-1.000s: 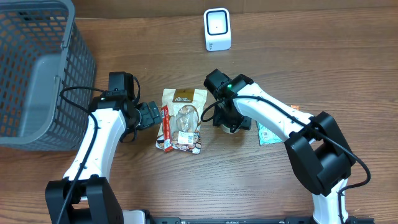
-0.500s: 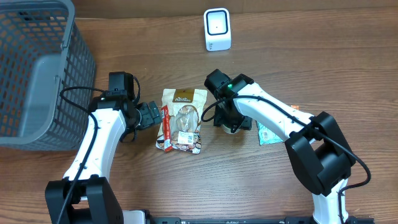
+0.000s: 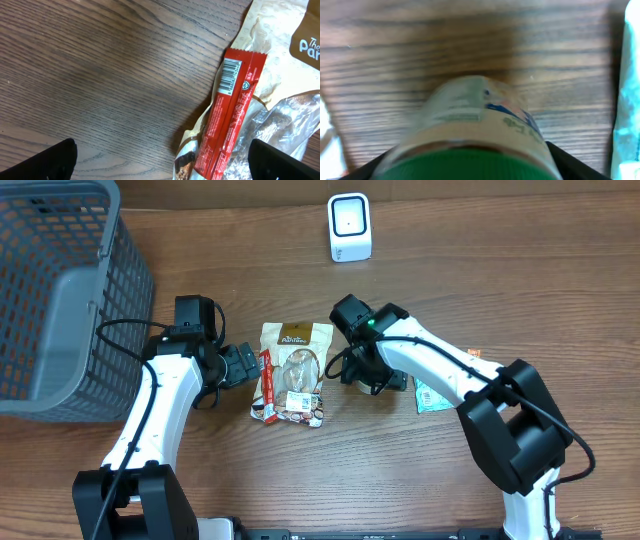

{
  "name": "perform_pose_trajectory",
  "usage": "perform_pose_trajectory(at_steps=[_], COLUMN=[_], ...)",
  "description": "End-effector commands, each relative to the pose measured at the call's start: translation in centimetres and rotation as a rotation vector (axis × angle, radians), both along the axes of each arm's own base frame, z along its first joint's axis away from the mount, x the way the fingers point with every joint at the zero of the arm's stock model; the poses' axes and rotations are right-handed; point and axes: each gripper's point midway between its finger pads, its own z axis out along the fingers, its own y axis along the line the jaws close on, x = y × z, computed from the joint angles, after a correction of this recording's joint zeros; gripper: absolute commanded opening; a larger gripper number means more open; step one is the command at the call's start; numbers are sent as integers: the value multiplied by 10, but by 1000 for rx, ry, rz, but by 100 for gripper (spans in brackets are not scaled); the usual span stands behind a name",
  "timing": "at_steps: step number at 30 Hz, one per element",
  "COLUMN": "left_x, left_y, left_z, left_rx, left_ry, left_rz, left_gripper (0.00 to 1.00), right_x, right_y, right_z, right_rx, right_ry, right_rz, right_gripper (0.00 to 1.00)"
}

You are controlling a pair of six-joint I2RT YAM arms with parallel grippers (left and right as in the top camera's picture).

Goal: Scan the item barcode
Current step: 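Lower the right gripper around the green-lidded jar and close it, then lift the green jar with the right gripper and tilt it sideways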

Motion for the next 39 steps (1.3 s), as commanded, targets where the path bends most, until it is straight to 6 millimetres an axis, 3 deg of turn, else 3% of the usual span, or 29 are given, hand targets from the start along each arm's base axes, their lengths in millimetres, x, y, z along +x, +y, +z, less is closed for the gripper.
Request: perform_pose_trajectory(at_steps=[1,6,15,18,24,32,35,39], left_x=[5,5,5,5,5,5,5,5], left_y=[0,0,0,0,0,0,0,0], left_z=[6,6,6,6,6,6,6,6], left_rx=[2,1,1,1,1,1,1,1], left_ry=[-21,-21,-20,-20,-20,-20,-21,-21], left_rz=[6,6,6,6,6,6,6,6], left_gripper=[100,100,100,100,100,100,100,100], right_x=[-2,-1,1,2,-1,-8,-8,-9], right_y=[-6,-6,-5,-5,-8,4,5,-4], right_z=[-8,-8,3,19,63,125,140,153], right_rx=[-21,-22,-24,-21,35,417,570,673], right_ry=[13,10,13,9,-8,101,193,299], right_rz=[-7,-7,-7,-8,-24,-112,-162,-271], right_gripper=[84,81,52,50,35,17,8,6])
